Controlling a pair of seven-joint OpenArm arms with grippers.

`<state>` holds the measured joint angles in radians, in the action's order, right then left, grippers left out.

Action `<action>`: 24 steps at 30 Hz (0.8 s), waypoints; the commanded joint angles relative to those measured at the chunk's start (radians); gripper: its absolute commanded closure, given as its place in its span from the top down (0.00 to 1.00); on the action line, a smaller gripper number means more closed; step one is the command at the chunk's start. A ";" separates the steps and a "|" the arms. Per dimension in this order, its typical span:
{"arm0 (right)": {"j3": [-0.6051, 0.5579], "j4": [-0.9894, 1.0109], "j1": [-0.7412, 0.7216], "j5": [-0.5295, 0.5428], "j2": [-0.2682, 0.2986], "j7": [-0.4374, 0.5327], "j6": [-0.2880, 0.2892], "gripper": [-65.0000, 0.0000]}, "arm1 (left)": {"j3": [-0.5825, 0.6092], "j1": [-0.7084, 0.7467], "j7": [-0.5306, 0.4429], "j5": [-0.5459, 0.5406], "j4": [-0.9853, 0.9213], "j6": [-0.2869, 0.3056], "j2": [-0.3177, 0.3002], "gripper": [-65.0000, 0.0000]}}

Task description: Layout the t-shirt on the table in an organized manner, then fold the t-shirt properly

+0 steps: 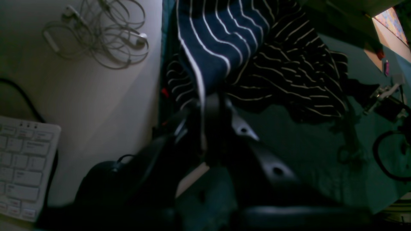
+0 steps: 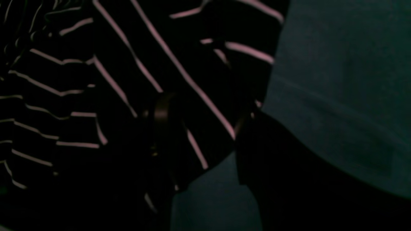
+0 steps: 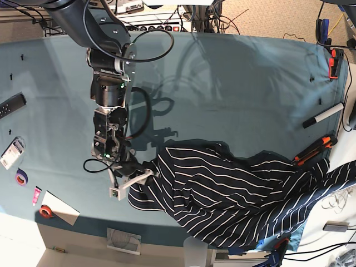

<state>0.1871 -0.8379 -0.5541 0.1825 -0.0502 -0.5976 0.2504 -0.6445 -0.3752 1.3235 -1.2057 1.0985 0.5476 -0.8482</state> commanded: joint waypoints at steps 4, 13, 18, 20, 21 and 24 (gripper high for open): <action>-0.002 -0.072 -0.031 -0.077 0.000 0.022 0.004 0.40 | -0.008 -0.021 -0.024 -0.029 0.015 0.004 -0.033 0.00; -0.002 -0.182 -0.016 -0.084 0.000 0.019 -0.065 0.40 | -0.008 -0.021 -0.029 -0.029 0.015 0.003 -0.032 0.00; 0.006 -0.180 0.016 -0.083 0.000 0.029 -0.074 0.40 | -0.008 -0.021 -0.038 -0.029 0.015 0.003 -0.032 0.00; 0.038 -0.180 0.027 -0.082 -0.003 0.030 -0.084 0.40 | -0.008 -0.021 -0.038 -0.029 0.015 0.003 -0.032 0.00; 0.060 -0.179 0.031 -0.072 -0.005 0.030 -0.083 0.40 | -0.008 -0.021 -0.038 -0.029 0.015 0.004 -0.032 0.00; 0.136 -0.166 0.032 -0.037 -0.005 0.031 -0.018 0.40 | -0.008 -0.021 -0.038 -0.029 0.015 0.003 -0.032 0.00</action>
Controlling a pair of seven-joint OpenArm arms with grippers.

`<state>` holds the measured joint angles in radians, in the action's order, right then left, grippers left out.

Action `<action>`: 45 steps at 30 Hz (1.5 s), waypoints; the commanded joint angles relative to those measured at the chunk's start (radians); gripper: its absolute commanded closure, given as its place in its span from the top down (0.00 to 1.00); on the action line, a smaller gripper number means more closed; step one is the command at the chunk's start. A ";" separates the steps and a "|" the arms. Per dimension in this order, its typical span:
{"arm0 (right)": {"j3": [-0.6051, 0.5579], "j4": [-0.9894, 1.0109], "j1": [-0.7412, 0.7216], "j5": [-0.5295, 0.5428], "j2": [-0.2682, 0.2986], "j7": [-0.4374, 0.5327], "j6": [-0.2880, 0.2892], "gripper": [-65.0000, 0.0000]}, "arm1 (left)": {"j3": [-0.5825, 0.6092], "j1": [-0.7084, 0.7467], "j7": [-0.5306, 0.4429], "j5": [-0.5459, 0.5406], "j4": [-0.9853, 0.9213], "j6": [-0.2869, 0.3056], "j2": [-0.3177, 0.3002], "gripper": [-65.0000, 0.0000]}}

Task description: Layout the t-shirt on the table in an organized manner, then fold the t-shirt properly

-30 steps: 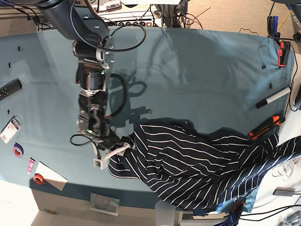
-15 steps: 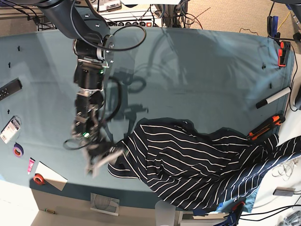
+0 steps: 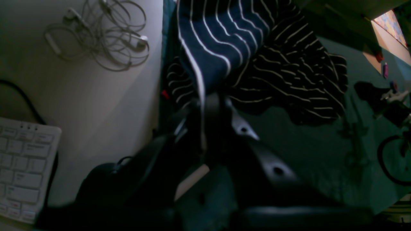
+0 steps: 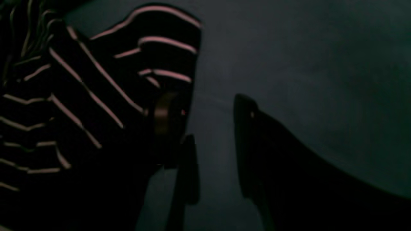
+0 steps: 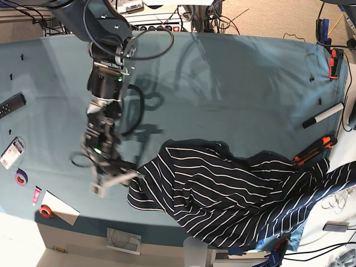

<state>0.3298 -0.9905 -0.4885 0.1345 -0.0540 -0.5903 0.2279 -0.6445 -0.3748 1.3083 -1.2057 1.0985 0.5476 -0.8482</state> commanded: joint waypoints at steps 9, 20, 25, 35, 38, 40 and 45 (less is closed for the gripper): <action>0.071 0.130 -0.058 0.042 -0.004 0.058 0.126 0.40 | -0.008 -0.021 -0.027 -0.029 0.015 0.004 -0.032 0.00; 0.047 0.135 -0.060 0.067 -0.048 0.072 0.120 0.34 | -0.008 -0.022 -0.045 -0.029 0.015 0.004 -0.030 0.00; 0.047 0.134 -0.061 0.066 -0.054 0.110 0.093 0.20 | -0.008 -0.021 -0.045 -0.029 0.015 0.004 -0.030 0.00; 0.047 0.134 -0.092 0.063 -0.016 0.130 0.082 0.00 | -0.008 -0.021 -0.045 -0.029 0.015 0.004 -0.030 0.00; 0.047 0.134 -0.130 0.063 0.039 0.110 0.082 0.00 | -0.008 -0.021 -0.045 -0.029 0.015 0.004 -0.030 0.00; 0.047 0.134 -0.153 0.064 0.083 0.074 0.082 0.00 | -0.008 -0.021 -0.045 -0.029 0.015 0.004 -0.030 0.00; 0.074 0.133 -0.153 0.064 0.209 0.013 0.082 0.00 | -0.008 -0.021 -0.029 -0.030 0.015 0.003 -0.030 0.00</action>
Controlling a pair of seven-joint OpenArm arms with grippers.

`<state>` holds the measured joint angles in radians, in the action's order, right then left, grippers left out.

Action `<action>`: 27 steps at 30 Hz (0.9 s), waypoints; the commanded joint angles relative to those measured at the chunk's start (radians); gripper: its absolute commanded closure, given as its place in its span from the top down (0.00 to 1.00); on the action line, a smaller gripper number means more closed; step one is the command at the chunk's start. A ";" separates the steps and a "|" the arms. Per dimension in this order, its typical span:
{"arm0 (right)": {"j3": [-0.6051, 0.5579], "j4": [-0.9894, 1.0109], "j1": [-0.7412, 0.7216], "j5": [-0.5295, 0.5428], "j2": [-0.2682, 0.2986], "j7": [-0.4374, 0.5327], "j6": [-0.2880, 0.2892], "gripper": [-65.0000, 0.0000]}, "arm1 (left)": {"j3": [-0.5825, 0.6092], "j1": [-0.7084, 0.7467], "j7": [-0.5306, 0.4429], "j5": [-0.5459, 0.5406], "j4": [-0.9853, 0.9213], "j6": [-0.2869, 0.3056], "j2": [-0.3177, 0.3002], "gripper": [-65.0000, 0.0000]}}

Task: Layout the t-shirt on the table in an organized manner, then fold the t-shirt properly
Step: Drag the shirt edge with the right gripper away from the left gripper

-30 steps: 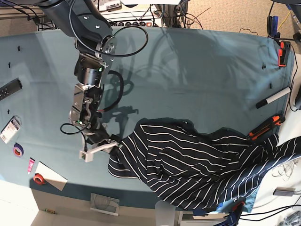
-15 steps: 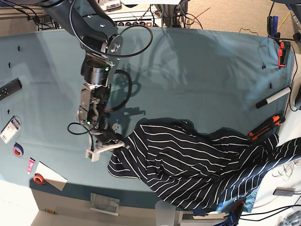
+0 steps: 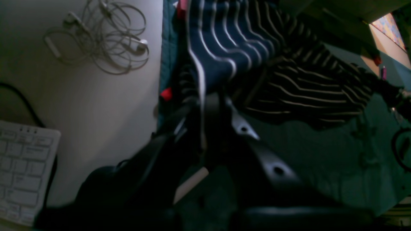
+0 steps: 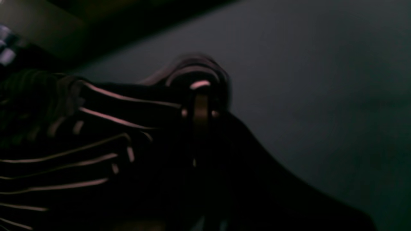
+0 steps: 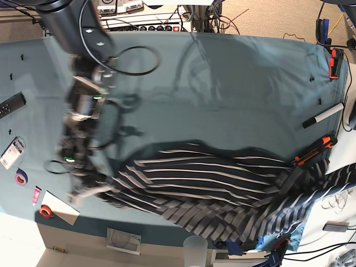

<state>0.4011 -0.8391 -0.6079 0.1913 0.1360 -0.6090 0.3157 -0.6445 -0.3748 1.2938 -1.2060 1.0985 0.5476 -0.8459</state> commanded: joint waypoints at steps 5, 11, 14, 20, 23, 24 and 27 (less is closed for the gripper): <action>0.145 -0.019 0.005 0.032 0.150 -0.010 0.007 0.00 | -0.007 -0.008 0.102 -0.162 0.015 0.021 -0.032 0.00; 0.281 -0.018 0.094 0.270 0.289 -0.282 0.213 0.00 | -0.006 0.142 0.102 -0.277 0.017 0.070 -0.013 0.00; 0.281 -0.019 0.179 0.437 0.337 -0.413 0.285 0.00 | -0.006 0.246 0.102 -0.277 0.020 0.079 0.023 0.00; 0.282 -0.019 0.348 0.679 0.372 -0.521 0.344 0.00 | -0.006 0.374 0.102 -0.277 0.053 0.079 0.100 0.00; 0.282 -0.019 0.403 0.816 0.380 -0.587 0.382 0.00 | -0.006 0.412 0.102 -0.277 0.108 0.079 0.120 0.00; 0.282 -0.020 0.417 0.860 0.383 -0.611 0.382 0.00 | -0.006 0.425 0.102 -0.277 0.134 0.079 0.126 0.00; 0.282 -0.039 0.454 0.951 0.383 -0.657 0.382 0.00 | -0.007 0.479 0.102 -0.277 0.239 0.079 0.140 0.00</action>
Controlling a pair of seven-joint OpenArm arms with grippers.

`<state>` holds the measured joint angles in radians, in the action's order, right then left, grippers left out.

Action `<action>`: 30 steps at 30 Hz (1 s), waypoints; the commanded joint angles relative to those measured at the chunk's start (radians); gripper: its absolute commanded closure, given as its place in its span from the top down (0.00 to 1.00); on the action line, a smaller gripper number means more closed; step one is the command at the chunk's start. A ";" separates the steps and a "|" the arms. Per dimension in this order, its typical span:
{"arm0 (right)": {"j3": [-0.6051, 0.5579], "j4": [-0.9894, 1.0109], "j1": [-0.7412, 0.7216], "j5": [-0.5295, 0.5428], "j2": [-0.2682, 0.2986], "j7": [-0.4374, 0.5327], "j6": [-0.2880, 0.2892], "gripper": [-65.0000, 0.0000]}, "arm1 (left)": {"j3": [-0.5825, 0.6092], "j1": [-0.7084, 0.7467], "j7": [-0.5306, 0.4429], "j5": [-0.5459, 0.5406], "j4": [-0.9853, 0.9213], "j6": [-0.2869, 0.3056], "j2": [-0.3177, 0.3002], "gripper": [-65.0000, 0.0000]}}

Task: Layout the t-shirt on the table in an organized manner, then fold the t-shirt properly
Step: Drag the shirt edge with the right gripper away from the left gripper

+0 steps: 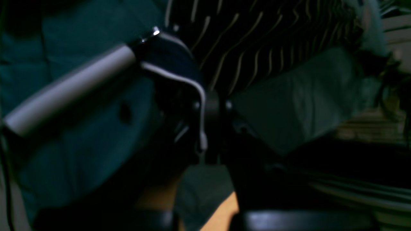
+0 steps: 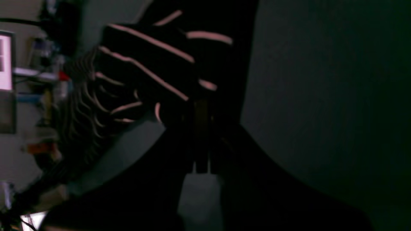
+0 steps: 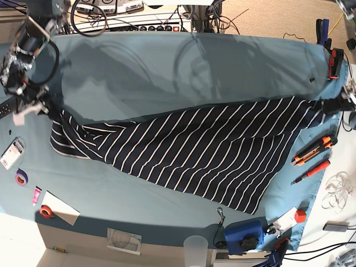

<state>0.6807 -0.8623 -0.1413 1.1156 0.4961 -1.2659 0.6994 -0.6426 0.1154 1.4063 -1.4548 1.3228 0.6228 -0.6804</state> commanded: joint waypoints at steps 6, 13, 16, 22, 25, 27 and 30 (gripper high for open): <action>0.002 -0.135 0.034 0.103 0.022 -0.064 -0.001 0.00 | -0.009 0.094 -0.010 -0.029 0.308 0.008 0.031 0.00; 0.002 -0.459 0.053 0.129 0.025 -0.088 -0.001 0.00 | -0.100 0.115 -0.010 -0.029 0.652 0.032 0.137 0.00; 0.002 -0.601 0.042 0.072 0.036 -0.033 -0.001 0.00 | -0.209 0.083 -0.071 0.022 0.763 0.021 0.154 0.00; -0.006 -0.629 -0.055 -0.278 0.052 0.204 -0.016 0.00 | -0.307 -0.032 -0.241 0.196 0.787 0.014 0.099 0.00; -0.040 -0.512 -0.151 -0.419 0.053 0.321 -0.065 0.00 | -0.255 -0.081 -0.280 0.234 0.726 -0.001 0.053 0.00; -0.081 -0.389 -0.238 -0.490 0.053 0.389 -0.069 0.00 | -0.198 -0.122 -0.325 0.280 0.665 -0.001 0.026 0.00; -0.170 -0.163 -0.397 -0.610 0.053 0.525 -0.071 0.00 | -0.087 -0.217 -0.391 0.356 0.548 -0.002 -0.003 0.00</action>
<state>0.5056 -0.9936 -0.5121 0.4767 0.5247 -0.7677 0.6304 -0.7185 -0.0898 1.0431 -1.0824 1.8553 0.6250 -0.6582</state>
